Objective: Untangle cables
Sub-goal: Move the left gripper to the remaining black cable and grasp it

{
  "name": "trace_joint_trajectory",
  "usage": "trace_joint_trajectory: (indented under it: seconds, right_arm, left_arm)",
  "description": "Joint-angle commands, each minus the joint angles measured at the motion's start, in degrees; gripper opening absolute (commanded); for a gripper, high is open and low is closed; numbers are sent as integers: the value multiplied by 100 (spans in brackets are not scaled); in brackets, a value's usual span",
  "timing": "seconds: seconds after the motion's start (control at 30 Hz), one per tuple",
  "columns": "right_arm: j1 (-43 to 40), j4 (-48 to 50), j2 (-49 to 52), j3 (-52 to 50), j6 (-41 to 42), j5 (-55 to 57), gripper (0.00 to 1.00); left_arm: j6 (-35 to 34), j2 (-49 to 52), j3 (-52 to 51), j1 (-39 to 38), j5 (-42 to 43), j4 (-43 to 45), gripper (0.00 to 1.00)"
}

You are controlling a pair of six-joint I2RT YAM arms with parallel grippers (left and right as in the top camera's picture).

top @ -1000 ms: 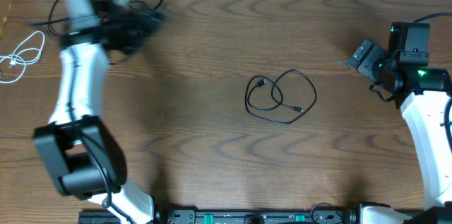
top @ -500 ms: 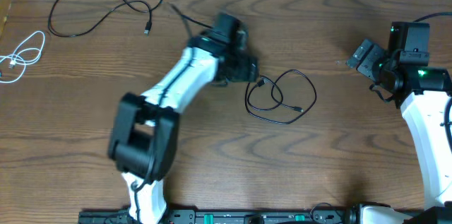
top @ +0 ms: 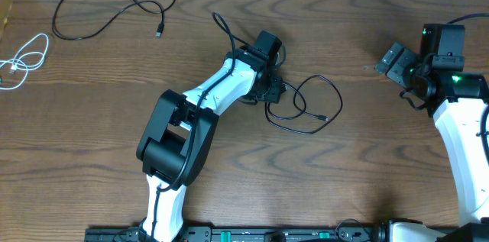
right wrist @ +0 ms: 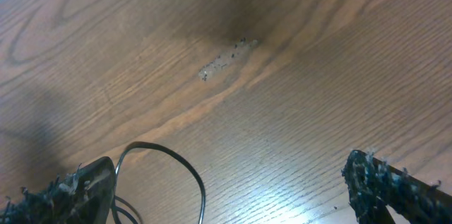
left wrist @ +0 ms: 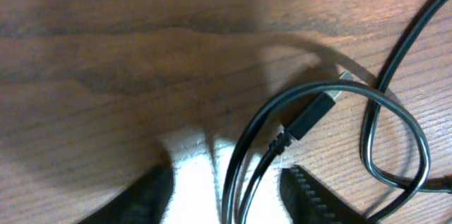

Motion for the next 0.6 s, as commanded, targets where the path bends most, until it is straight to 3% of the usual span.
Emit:
trace_joint_trajectory:
  seconds: [0.0, 0.3, 0.57]
  right_arm:
    - [-7, -2, 7, 20, -17, 66, 99]
    - [-7, -2, 7, 20, -17, 66, 99]
    - [-7, -2, 7, 20, -17, 66, 99]
  left_arm:
    - [11, 146, -44, 4, -76, 50, 38]
    - [11, 94, -33, 4, -74, 72, 24]
    - [9, 42, -22, 4, -50, 63, 23]
